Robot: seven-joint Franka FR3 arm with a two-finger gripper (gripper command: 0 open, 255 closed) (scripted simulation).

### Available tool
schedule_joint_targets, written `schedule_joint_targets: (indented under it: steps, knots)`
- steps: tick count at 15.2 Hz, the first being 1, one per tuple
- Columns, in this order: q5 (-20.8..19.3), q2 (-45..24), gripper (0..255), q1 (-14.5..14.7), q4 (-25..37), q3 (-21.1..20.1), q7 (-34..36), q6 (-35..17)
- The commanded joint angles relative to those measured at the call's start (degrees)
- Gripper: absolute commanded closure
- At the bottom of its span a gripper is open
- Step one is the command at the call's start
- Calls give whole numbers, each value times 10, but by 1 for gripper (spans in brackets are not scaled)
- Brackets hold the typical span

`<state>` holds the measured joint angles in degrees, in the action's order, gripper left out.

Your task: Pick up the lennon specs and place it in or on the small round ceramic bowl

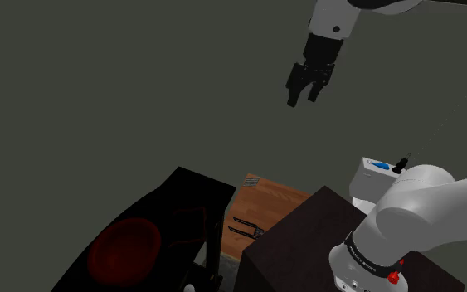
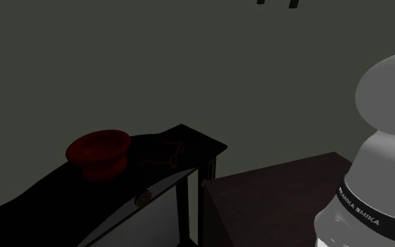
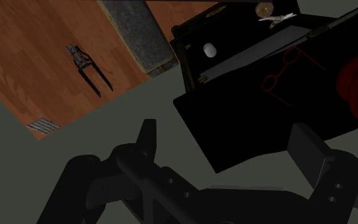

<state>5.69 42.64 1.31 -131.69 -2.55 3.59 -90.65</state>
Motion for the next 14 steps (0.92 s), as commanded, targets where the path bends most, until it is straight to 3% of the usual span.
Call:
schedule_joint_targets:
  steps: [1,8,14]
  knots:
    - [0,0,0,0,0,0,0,0]
    - [40,18,0,7,-120,-80,102,-123]
    - [76,-14,0,15,-188,-160,194,-240]
